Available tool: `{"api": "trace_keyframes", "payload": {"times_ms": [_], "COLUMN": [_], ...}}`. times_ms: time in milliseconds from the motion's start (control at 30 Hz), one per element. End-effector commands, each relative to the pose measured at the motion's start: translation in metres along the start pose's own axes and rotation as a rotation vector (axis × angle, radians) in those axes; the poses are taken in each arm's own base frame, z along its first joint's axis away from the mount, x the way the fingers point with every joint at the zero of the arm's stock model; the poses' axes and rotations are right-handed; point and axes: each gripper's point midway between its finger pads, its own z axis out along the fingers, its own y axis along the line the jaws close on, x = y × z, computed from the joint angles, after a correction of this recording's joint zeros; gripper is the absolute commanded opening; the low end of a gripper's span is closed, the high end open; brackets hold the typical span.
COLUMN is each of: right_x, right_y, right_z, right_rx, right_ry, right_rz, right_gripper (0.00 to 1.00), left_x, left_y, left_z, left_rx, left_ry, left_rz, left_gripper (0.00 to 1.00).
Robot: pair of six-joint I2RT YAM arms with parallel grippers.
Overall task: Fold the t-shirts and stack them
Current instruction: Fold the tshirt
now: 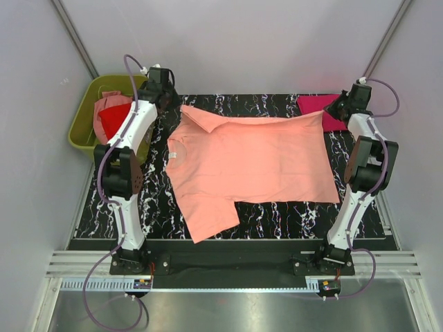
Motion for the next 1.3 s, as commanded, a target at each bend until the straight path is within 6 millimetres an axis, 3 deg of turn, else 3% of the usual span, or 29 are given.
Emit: {"api": "trace_keyframes", "payload": {"times_ms": [0, 200, 433, 600, 800, 1000, 1033, 1267], "right_x": [-0.020, -0.022, 0.010, 0.019, 0.016, 0.036, 0.039, 0.070], "right_y": [0.002, 0.009, -0.015, -0.023, -0.032, -0.045, -0.046, -0.067], "right_z": [-0.011, -0.023, -0.033, -0.042, -0.058, -0.067, -0.066, -0.070], "right_rx": [-0.017, -0.034, 0.048, 0.084, 0.164, 0.211, 0.210, 0.264], "right_ry": [-0.032, -0.013, 0.057, 0.071, 0.055, 0.105, 0.112, 0.172], "right_rz": [-0.039, -0.044, -0.030, -0.018, -0.025, -0.019, -0.015, 0.007], "right_gripper": [0.00, 0.00, 0.00, 0.00, 0.00, 0.00, 0.00, 0.03], "left_x": [-0.020, -0.012, 0.010, 0.024, 0.039, 0.077, 0.090, 0.127], "left_y": [-0.007, -0.001, 0.004, 0.009, 0.017, 0.038, 0.045, 0.058], "left_z": [-0.030, -0.040, -0.063, -0.077, -0.100, -0.102, -0.099, -0.087], "left_rx": [0.044, 0.021, 0.050, 0.059, 0.057, 0.039, 0.024, 0.008], "left_ry": [-0.020, 0.009, 0.046, 0.086, 0.100, 0.157, 0.180, 0.237], "left_rz": [-0.040, -0.048, -0.078, -0.105, -0.120, -0.126, -0.125, -0.100], "left_gripper": [0.00, 0.00, 0.00, 0.00, 0.00, 0.00, 0.00, 0.00]}}
